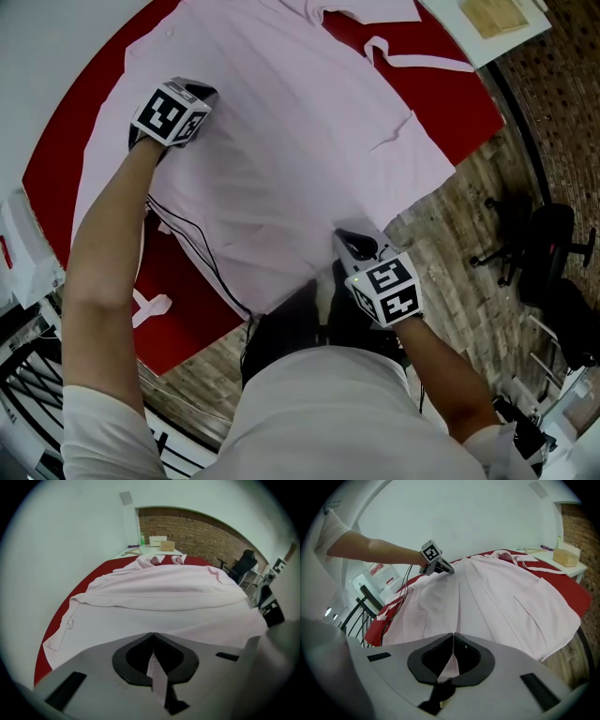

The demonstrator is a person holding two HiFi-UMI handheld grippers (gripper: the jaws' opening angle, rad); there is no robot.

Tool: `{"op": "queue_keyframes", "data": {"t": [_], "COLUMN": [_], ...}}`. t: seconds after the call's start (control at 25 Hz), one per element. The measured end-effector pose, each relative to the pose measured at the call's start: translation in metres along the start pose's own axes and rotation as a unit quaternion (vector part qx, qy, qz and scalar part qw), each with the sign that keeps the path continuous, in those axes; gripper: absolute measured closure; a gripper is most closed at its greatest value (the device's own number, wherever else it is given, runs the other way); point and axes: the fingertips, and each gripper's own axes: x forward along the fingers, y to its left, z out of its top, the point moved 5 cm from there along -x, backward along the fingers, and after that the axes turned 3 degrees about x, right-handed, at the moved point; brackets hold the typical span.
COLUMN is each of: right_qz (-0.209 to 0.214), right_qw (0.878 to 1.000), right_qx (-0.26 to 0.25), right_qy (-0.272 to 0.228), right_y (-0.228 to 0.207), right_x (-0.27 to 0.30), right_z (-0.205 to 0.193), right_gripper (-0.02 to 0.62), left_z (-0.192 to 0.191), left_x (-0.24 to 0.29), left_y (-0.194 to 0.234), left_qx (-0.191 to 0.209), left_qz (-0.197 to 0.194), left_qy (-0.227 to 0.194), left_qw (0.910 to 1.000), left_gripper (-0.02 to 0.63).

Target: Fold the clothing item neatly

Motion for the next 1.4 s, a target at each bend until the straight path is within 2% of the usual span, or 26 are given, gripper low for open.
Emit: {"op": "queue_keyframes", "data": {"t": [0.12, 0.44, 0.68, 0.88, 1.0, 1.04, 1.24, 1.32, 1.4], "right_qz": [-0.003, -0.033, -0.064, -0.083, -0.092, -0.092, -0.061, -0.023, 0.033], "right_qw": [1.0, 0.999, 0.997, 0.996, 0.995, 0.995, 0.997, 0.997, 0.995], "right_qx": [0.002, 0.013, 0.03, 0.034, 0.025, 0.022, -0.029, -0.063, -0.098], "right_qy": [-0.006, -0.019, 0.001, 0.003, -0.01, -0.013, -0.024, -0.024, -0.013], "right_y": [-0.002, -0.022, -0.037, -0.042, -0.045, -0.044, -0.017, 0.011, 0.047], "right_x": [-0.001, -0.002, 0.009, 0.011, 0.005, 0.003, 0.001, 0.007, 0.017], "right_z": [0.004, 0.016, 0.012, 0.007, 0.011, 0.013, 0.029, 0.032, 0.031], "right_gripper": [0.574, 0.574, 0.572, 0.569, 0.508, 0.505, 0.505, 0.506, 0.513], "left_z": [0.001, 0.016, 0.008, -0.004, -0.02, -0.027, -0.074, -0.094, -0.11], "left_x": [-0.005, -0.011, -0.003, -0.021, -0.039, -0.045, -0.069, -0.075, -0.078], "left_y": [0.005, 0.015, 0.016, 0.02, 0.021, 0.021, 0.031, 0.038, 0.047], "left_qx": [-0.028, -0.026, -0.056, -0.088, -0.109, -0.115, -0.15, -0.166, -0.178], "left_qz": [0.01, 0.049, 0.048, 0.052, 0.058, 0.06, 0.084, 0.097, 0.109], "left_qy": [-0.024, -0.045, -0.039, -0.059, -0.073, -0.076, -0.057, -0.047, -0.038], "left_qw": [0.9993, 0.9975, 0.9965, 0.993, 0.9897, 0.9886, 0.9835, 0.9802, 0.9772], "left_gripper": [0.6, 0.598, 0.597, 0.573, 0.565, 0.565, 0.566, 0.566, 0.566]}}
